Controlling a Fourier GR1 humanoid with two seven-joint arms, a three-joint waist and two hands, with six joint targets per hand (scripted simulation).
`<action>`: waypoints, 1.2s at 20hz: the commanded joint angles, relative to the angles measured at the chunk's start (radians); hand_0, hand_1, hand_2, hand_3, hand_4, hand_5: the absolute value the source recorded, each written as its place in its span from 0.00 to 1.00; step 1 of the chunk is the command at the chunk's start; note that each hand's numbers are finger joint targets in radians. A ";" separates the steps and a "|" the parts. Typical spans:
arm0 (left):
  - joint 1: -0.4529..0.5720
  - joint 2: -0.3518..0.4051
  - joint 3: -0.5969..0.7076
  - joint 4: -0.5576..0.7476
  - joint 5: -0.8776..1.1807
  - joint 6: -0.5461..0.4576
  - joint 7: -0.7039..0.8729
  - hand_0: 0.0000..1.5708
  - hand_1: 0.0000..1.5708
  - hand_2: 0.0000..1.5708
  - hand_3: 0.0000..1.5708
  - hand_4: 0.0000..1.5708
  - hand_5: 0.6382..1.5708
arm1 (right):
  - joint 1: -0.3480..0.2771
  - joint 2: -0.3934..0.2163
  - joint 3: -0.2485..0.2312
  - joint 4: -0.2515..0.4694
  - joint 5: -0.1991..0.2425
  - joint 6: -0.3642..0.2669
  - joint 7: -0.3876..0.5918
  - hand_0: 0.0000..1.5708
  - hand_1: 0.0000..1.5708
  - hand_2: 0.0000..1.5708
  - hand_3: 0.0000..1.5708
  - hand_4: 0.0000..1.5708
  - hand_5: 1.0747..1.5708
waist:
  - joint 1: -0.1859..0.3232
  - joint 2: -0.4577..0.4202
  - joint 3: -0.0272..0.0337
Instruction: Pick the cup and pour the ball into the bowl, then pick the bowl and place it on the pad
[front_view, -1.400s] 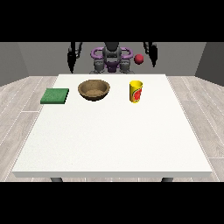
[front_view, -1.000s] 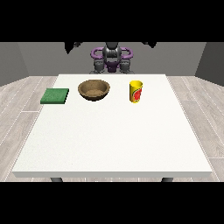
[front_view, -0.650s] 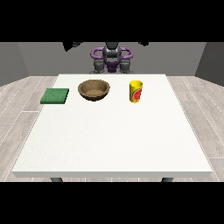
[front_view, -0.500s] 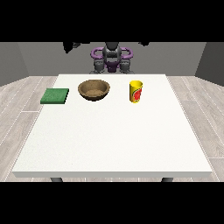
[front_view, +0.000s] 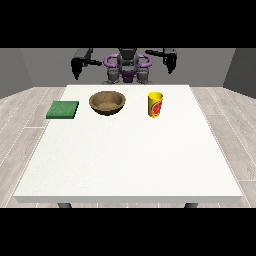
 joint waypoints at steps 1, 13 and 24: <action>-0.079 0.054 0.077 0.122 -0.011 -0.025 -0.106 0.00 0.00 0.00 0.00 0.00 0.66 | -0.073 -0.047 -0.042 0.050 -0.008 0.029 -0.047 0.00 0.00 0.00 0.00 0.00 0.98 | -0.018 0.092 -0.0004; -0.230 0.024 0.146 0.489 -0.063 0.046 -0.320 0.00 0.00 0.00 0.00 0.00 0.64 | -0.149 -0.135 -0.121 0.220 -0.076 0.144 -0.118 0.00 0.00 0.00 0.00 0.00 0.98 | -0.078 0.103 -0.0003; -0.299 -0.015 0.194 0.783 -0.070 0.084 -0.608 0.00 0.00 0.00 0.00 0.00 0.67 | -0.177 -0.173 -0.147 0.281 -0.086 0.199 -0.206 0.00 0.00 0.00 0.00 0.00 0.98 | -0.122 0.195 -0.0009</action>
